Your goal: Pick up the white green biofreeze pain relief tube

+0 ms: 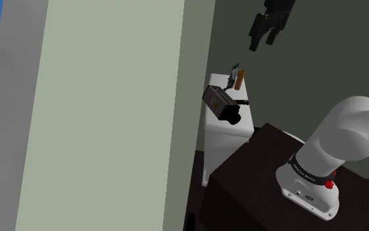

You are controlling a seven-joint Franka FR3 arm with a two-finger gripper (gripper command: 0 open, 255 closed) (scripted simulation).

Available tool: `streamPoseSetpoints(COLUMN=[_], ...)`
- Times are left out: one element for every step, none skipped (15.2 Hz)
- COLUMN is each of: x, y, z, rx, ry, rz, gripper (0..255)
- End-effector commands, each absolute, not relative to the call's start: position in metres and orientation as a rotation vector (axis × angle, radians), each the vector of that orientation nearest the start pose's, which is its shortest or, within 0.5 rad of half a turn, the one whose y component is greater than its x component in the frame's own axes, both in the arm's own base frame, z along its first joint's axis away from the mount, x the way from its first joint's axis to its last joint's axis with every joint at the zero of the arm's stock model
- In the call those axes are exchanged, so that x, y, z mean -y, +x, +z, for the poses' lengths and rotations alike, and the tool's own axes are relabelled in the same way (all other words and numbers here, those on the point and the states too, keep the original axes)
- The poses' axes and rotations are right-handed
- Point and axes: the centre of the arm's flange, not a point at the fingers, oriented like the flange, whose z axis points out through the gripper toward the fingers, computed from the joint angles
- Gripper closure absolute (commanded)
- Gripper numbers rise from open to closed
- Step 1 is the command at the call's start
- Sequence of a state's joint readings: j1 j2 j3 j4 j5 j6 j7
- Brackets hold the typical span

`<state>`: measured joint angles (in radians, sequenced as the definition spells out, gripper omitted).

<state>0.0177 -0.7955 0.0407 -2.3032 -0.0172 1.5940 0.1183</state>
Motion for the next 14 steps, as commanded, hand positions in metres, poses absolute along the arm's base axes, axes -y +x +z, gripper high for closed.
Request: streamPoseSetpoints(x=[-0.021,-0.009,0.003,0.014,0.026,0.037,0.048,0.059,0.070,0.081,0.091,0.101,0.110,0.120], y=[0.306,0.307,0.309,0.311,0.313,0.316,0.320,0.324,0.329,0.334,0.340,0.346,0.353,0.360], z=[0.620,0.614,0.607,0.600,0.593,0.587,0.580,0.573,0.567,0.560,0.553,0.547,0.540,0.534], rx=[-0.113,-0.033,0.047,0.127,0.207,0.287,0.366,0.446,0.524,0.603,0.681,0.759,0.836,0.913], ry=[-3.175,-3.177,-3.176,-3.174,-3.169,-3.162,-3.153,-3.143,-3.130,-3.115,-3.098,-3.080,-3.059,-3.036], rz=[-0.142,-0.142,-0.143,-0.143,-0.143,-0.143,-0.143,-0.143,-0.142,-0.142,-0.142,-0.141,-0.140,-0.140], gripper=[0,0,0,0,0,0,0,0,0,0,0,0,0,0])
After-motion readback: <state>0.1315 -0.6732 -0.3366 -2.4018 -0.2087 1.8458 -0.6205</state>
